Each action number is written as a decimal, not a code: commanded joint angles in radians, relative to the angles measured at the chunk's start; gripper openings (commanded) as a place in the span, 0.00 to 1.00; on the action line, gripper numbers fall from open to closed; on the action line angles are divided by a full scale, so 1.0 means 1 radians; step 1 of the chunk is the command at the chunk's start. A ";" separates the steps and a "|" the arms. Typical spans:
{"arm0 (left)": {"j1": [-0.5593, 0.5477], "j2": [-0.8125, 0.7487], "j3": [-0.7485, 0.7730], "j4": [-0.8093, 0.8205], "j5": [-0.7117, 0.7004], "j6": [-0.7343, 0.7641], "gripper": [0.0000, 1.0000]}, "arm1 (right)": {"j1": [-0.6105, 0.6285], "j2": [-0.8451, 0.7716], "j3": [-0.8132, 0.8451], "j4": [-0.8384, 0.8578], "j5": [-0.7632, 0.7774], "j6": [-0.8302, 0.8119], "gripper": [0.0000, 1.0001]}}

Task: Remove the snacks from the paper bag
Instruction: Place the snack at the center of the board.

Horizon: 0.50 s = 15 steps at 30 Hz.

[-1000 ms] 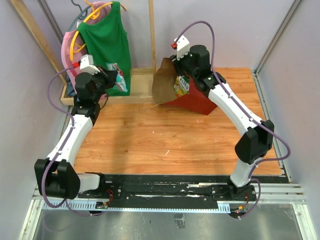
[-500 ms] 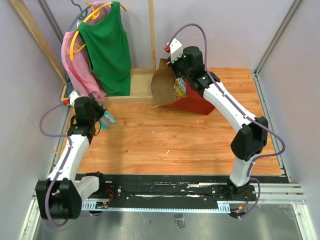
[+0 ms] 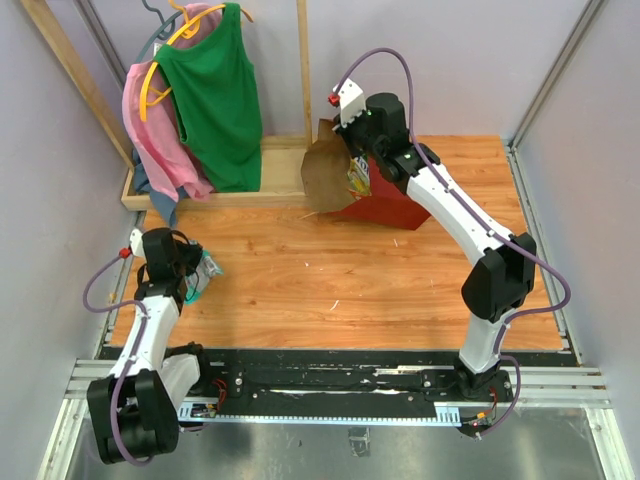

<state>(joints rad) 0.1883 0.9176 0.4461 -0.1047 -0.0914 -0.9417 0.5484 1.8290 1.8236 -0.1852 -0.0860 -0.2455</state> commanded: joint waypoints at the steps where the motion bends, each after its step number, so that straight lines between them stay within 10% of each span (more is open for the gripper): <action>1: 0.013 0.055 0.043 0.230 0.131 -0.053 0.01 | 0.016 -0.036 -0.012 0.035 -0.051 0.022 0.03; 15: 0.080 0.301 0.219 0.468 0.296 -0.124 0.01 | 0.015 -0.063 -0.035 0.050 -0.047 0.007 0.04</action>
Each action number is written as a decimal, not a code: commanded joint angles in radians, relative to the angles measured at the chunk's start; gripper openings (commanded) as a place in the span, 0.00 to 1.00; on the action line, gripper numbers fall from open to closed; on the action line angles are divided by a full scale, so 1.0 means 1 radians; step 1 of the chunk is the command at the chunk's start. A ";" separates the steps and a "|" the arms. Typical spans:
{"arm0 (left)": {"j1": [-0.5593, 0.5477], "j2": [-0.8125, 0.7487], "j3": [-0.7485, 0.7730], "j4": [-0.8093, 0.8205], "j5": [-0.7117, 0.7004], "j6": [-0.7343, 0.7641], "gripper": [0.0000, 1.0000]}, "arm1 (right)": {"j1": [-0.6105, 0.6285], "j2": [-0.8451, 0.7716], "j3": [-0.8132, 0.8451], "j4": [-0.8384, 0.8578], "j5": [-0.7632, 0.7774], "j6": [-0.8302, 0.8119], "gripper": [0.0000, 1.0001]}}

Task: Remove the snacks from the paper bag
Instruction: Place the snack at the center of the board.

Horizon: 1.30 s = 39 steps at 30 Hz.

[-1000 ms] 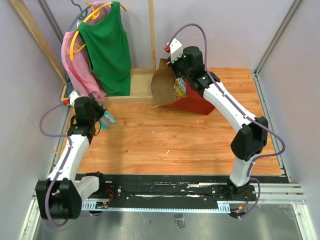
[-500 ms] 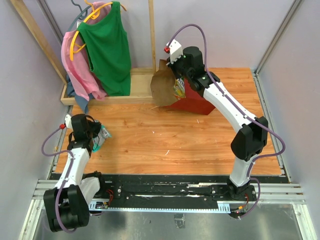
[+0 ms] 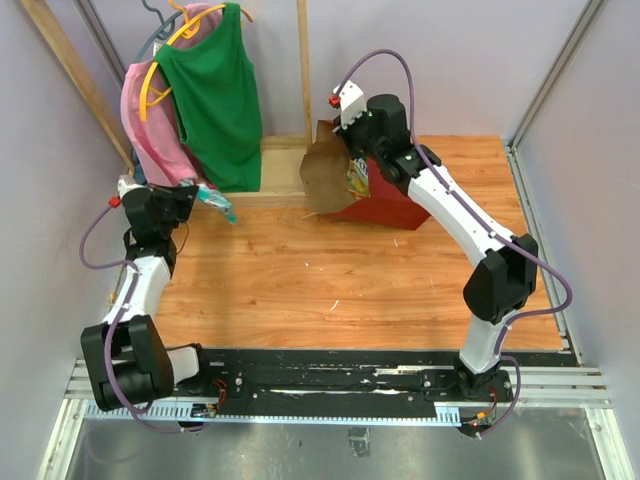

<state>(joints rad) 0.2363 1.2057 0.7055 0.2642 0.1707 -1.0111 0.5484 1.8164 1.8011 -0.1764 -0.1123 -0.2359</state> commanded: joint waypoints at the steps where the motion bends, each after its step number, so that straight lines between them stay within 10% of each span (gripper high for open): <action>1: 0.038 0.020 -0.078 0.107 0.039 -0.066 0.01 | 0.016 -0.050 -0.015 0.041 -0.020 -0.005 0.04; 14: 0.090 -0.113 -0.318 -0.088 -0.201 -0.092 0.15 | 0.016 -0.038 -0.033 0.035 -0.047 0.010 0.04; 19: 0.094 -0.120 -0.221 -0.171 -0.202 -0.024 0.98 | 0.016 -0.042 -0.038 0.037 -0.063 0.021 0.01; 30: 0.049 -0.303 -0.053 -0.184 -0.156 0.127 1.00 | 0.018 -0.046 -0.068 0.071 -0.162 0.109 0.01; 39: -0.354 -0.052 0.088 -0.091 -0.128 0.353 1.00 | 0.035 -0.048 -0.082 0.107 -0.346 0.268 0.01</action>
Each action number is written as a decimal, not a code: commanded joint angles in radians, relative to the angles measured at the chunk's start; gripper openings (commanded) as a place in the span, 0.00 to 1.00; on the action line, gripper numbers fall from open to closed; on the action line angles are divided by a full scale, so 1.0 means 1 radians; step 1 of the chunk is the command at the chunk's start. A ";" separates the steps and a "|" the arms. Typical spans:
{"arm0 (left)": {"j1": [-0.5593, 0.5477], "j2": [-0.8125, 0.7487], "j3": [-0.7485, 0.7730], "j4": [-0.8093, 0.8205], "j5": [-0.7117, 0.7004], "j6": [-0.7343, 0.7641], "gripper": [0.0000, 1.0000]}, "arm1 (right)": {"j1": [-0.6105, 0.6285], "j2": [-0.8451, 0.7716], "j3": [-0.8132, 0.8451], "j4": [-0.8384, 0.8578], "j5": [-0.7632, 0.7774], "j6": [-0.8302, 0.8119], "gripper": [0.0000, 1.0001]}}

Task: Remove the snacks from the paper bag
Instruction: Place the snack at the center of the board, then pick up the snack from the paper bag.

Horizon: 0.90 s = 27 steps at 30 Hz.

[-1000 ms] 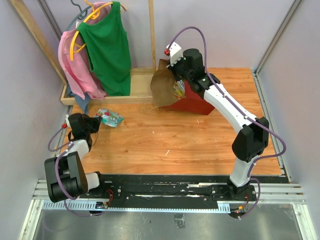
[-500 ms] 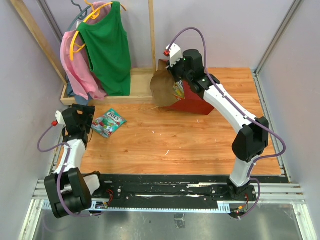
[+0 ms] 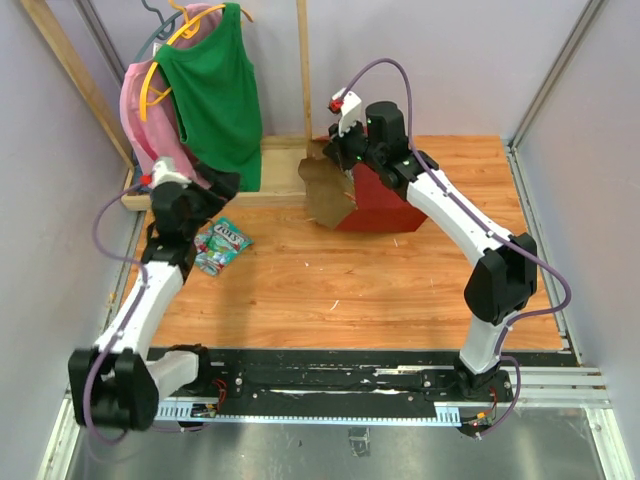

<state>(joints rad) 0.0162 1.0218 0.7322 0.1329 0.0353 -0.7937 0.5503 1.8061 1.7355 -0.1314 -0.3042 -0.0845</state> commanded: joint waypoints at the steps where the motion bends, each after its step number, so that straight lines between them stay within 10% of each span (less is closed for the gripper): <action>1: -0.184 0.171 0.076 0.058 0.001 0.145 1.00 | 0.031 -0.050 -0.033 0.072 -0.172 0.136 0.01; 27: -0.492 0.787 0.378 0.133 0.021 0.197 0.91 | -0.135 -0.166 -0.269 0.192 -0.210 0.411 0.01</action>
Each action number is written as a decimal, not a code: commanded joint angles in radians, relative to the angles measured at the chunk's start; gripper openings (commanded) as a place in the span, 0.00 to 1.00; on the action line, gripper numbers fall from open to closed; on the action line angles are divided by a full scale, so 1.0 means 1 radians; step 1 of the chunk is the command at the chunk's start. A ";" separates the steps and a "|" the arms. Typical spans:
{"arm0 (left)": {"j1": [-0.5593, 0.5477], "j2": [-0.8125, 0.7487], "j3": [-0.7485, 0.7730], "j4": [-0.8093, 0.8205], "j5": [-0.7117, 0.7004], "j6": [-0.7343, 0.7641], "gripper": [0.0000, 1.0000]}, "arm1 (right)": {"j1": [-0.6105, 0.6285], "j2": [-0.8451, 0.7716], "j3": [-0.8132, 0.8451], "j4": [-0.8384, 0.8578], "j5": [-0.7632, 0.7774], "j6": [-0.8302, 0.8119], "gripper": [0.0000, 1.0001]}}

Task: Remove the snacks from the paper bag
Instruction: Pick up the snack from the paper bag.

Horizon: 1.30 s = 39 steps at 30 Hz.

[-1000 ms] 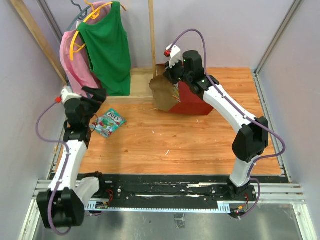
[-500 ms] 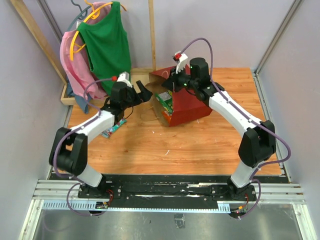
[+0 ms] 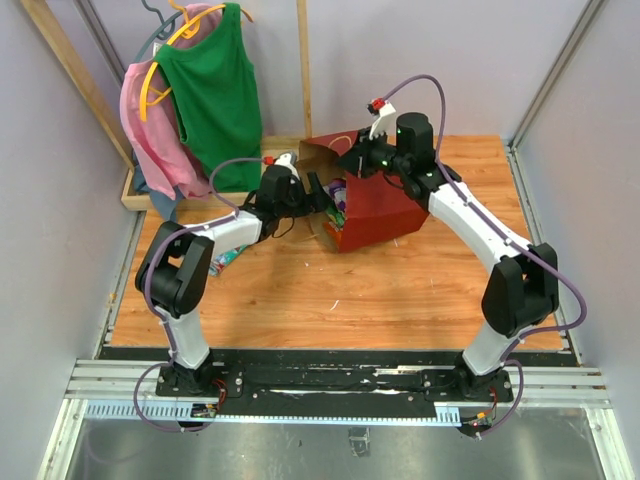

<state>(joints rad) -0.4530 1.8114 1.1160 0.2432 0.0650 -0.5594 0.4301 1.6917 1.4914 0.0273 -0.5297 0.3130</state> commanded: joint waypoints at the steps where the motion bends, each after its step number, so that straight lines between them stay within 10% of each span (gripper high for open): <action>1: -0.024 0.003 -0.014 0.025 -0.013 -0.048 0.90 | -0.014 -0.055 -0.035 0.045 0.017 0.018 0.01; 25: -0.031 0.228 0.190 0.074 0.026 -0.171 0.58 | -0.014 -0.055 -0.064 0.100 -0.027 0.066 0.01; 32: -0.041 0.259 0.233 0.076 0.039 -0.166 0.04 | -0.014 -0.046 -0.048 0.092 -0.028 0.060 0.01; 39: -0.039 0.133 0.172 0.083 0.007 -0.115 0.00 | -0.014 -0.051 -0.048 0.086 -0.017 0.052 0.01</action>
<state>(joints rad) -0.4782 2.0567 1.3098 0.2848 0.0807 -0.7170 0.4267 1.6608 1.4311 0.1005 -0.5350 0.3702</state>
